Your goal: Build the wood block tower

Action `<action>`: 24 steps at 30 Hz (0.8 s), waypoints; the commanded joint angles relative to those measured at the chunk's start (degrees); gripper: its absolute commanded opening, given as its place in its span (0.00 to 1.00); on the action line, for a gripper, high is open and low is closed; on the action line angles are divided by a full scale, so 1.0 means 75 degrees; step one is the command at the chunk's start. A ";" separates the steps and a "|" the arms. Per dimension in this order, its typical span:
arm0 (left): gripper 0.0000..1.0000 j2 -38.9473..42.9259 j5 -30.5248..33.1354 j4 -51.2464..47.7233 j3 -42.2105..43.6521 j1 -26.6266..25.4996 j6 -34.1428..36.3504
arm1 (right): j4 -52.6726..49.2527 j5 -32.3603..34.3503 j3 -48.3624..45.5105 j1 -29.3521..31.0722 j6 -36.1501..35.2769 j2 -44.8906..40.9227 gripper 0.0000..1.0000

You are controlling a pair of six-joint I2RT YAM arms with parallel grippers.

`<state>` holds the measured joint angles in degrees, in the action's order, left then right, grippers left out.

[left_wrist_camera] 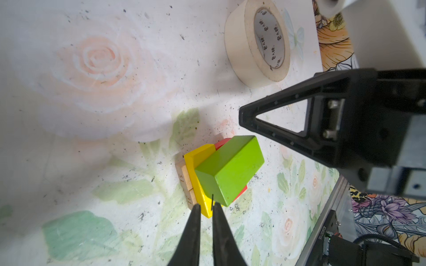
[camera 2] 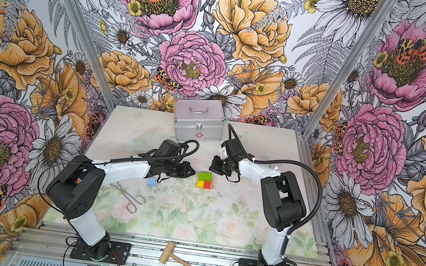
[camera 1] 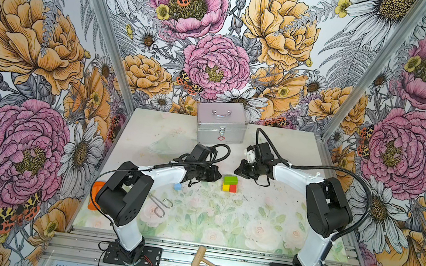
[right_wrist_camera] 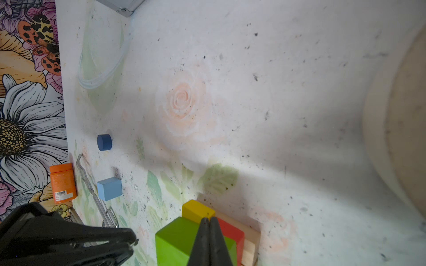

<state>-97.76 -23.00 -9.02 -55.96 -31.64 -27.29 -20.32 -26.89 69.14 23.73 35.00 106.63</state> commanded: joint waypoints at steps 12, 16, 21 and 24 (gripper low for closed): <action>0.14 -0.0279 0.0072 -0.0037 -0.0400 -0.0150 0.0064 | 0.0155 -0.0040 -0.0354 0.0106 -0.0016 -0.0364 0.00; 0.14 -0.0335 0.0067 -0.0047 -0.0436 -0.0187 0.0085 | 0.0157 -0.0023 -0.0371 0.0115 -0.0015 -0.0424 0.00; 0.14 -0.0442 0.0155 -0.0108 -0.0511 -0.0182 0.0119 | 0.0152 -0.0015 -0.0309 0.0110 -0.0031 -0.0392 0.00; 0.14 -0.0443 0.0316 -0.0298 -0.0634 -0.0176 0.0227 | 0.0151 -0.0070 -0.0190 0.0113 -0.0040 -0.0337 0.00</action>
<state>-100.88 -22.63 -10.07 -58.81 -32.51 -27.05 -20.29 -26.87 66.78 24.10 35.03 105.43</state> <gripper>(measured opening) 0.139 0.042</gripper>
